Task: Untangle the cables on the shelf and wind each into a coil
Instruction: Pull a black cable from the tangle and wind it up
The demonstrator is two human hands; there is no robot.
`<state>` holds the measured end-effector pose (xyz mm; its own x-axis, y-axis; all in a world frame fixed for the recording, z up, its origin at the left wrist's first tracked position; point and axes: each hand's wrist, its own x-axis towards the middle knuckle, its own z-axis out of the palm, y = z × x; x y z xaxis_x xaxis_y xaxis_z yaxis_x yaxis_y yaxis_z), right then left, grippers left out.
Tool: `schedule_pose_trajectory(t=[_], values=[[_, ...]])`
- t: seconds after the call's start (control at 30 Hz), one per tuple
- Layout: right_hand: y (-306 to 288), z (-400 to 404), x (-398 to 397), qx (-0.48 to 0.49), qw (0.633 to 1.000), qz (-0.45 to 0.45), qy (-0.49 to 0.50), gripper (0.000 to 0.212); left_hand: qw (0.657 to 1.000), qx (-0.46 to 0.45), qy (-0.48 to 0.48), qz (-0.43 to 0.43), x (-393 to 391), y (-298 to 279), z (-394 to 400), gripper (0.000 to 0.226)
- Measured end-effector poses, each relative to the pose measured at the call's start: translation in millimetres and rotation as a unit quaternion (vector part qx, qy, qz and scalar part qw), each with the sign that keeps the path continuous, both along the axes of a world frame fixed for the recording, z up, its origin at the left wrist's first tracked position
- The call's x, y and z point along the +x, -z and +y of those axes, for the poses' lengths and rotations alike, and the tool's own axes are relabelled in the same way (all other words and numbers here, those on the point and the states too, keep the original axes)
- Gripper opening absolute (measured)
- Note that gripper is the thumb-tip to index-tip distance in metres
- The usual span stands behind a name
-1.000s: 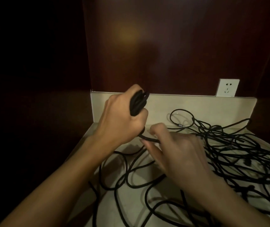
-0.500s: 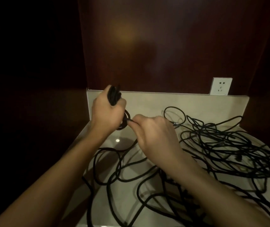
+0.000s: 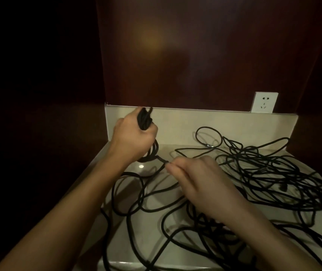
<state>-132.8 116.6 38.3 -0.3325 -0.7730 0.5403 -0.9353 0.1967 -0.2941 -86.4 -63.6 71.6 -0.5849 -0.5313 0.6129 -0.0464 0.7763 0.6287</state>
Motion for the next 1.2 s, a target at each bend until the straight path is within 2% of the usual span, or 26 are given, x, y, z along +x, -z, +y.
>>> schedule_pose_trajectory(t=[0.1, 0.2, 0.27, 0.37, 0.4, 0.47, 0.53, 0.6, 0.7, 0.73, 0.77, 0.83, 0.9, 1.0, 1.1, 1.2], values=[[-14.3, 8.6, -7.0, 0.063, 0.993, 0.095, 0.015, 0.030, 0.995, -0.012, 0.078, -0.055, 1.6, -0.3, 2.1, 0.011], [-18.9, 11.9, -19.7, 0.108, 0.983, 0.147, 0.021, 0.025, 0.993, -0.065, 0.091, -0.035, 6.6, -1.7, 7.1, 0.008], [-10.9, 9.6, -30.6, 0.138, 0.981, 0.133, 0.030, 0.025, 0.990, -0.098, 0.097, 0.012, 10.3, -2.6, 14.3, 0.008], [4.4, -2.2, -38.1, 0.208, 0.978, 0.020, 0.027, 0.023, 0.981, -0.061, 0.144, 0.118, 10.9, -4.0, 28.9, 0.013], [6.9, -8.5, -39.0, 0.229, 0.973, 0.009, 0.037, 0.021, 0.976, -0.058, 0.164, 0.131, 8.6, -4.2, 33.6, 0.015], [7.6, -23.8, -35.7, 0.272, 0.958, 0.036, 0.088, 0.018, 0.970, -0.065, 0.196, 0.126, 1.1, -2.9, 42.0, 0.016], [7.3, -37.4, -28.3, 0.290, 0.946, 0.064, 0.132, 0.027, 0.967, -0.029, 0.209, 0.140, -7.1, -4.5, 48.1, 0.012], [13.1, -48.3, -22.3, 0.262, 0.955, 0.036, 0.133, 0.034, 0.961, 0.011, 0.206, 0.185, -13.7, -9.8, 53.0, 0.009], [28.5, -52.4, -12.5, 0.131, 0.983, -0.026, 0.127, 0.020, 0.956, 0.007, 0.166, 0.242, -17.3, -19.1, 49.5, 0.007], [34.7, -50.5, -9.2, 0.082, 0.989, 0.003, 0.119, 0.015, 0.958, -0.016, 0.143, 0.248, -17.8, -21.2, 43.6, 0.007], [40.2, -47.4, -8.0, 0.049, 0.991, 0.057, 0.108, 0.018, 0.961, -0.041, 0.116, 0.247, -17.9, -21.6, 35.5, 0.009], [41.9, -34.7, -13.7, 0.027, 0.987, 0.138, 0.074, 0.034, 0.972, -0.093, 0.068, 0.207, -16.0, -17.3, 19.0, 0.019], [28.4, -20.1, -32.6, 0.017, 0.982, 0.188, 0.016, 0.041, 0.976, -0.162, 0.073, 0.127, -13.6, -7.5, 9.6, 0.029], [0.9, -5.4, -70.2, 0.038, 0.951, 0.295, -0.084, 0.043, 0.969, -0.212, 0.122, 0.018, -15.7, 3.6, 11.6, 0.020], [-23.8, -6.2, -94.1, 0.018, 0.915, 0.378, -0.143, 0.039, 0.968, -0.163, 0.173, -0.074, -27.2, -0.1, 13.2, 0.009], [-40.0, -14.9, -103.6, 0.020, 0.887, 0.425, -0.178, 0.027, 0.940, -0.032, 0.307, -0.145, -35.9, 1.1, 5.3, 0.007]])
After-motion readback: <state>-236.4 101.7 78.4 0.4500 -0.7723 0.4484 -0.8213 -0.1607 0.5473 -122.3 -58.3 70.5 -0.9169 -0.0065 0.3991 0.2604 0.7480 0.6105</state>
